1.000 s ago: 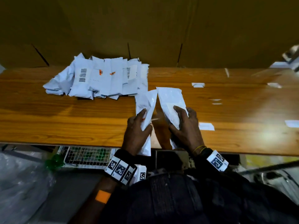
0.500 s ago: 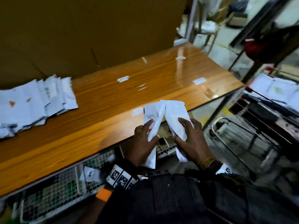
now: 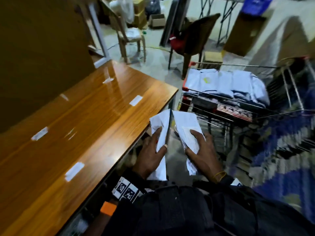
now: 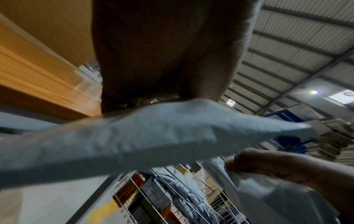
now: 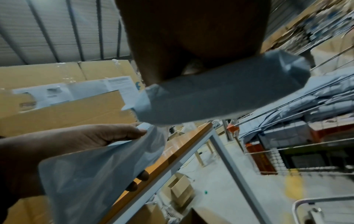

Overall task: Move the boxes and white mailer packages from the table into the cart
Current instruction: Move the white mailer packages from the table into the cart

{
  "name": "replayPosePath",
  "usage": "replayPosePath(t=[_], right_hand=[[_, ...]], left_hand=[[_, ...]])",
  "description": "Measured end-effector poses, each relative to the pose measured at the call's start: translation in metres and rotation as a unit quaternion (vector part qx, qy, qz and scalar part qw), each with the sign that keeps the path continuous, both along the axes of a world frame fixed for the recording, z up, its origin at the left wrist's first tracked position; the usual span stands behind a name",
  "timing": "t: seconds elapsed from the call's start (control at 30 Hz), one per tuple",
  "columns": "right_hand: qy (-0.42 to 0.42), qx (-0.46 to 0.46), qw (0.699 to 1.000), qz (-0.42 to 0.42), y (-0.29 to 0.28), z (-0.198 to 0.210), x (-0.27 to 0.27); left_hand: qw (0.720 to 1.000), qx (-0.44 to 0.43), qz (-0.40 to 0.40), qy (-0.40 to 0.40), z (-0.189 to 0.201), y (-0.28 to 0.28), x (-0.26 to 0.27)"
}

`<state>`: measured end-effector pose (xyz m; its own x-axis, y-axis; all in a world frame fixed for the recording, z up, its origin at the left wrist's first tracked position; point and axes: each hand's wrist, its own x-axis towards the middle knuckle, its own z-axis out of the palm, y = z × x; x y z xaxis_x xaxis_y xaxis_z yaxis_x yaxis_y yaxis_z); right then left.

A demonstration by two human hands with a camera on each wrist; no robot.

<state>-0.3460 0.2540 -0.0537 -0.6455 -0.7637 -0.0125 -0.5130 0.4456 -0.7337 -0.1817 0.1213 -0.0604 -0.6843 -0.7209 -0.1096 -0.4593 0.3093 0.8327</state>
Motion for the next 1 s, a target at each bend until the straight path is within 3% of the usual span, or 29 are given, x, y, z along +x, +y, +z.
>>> replayPosePath(t=[0.23,0.47,0.77,1.0], right_hand=[[0.036,0.032,0.996,-0.072,-0.038,0.0,-0.086],[0.034,0.022,0.991,-0.13,-0.062,0.0,-0.128],[0.018,0.024,0.982,-0.186,-0.089,-0.005,-0.175],[0.012,0.035,0.976,-0.213,-0.128,-0.008,-0.236]], left_hand=[[0.995,0.012,-0.096,0.019,0.0,-0.064,-0.107],[0.989,0.02,-0.146,0.011,-0.004,-0.102,-0.167],[0.983,0.012,-0.181,-0.02,-0.016,-0.138,-0.23],[0.987,-0.003,-0.148,-0.062,-0.02,-0.177,-0.301]])
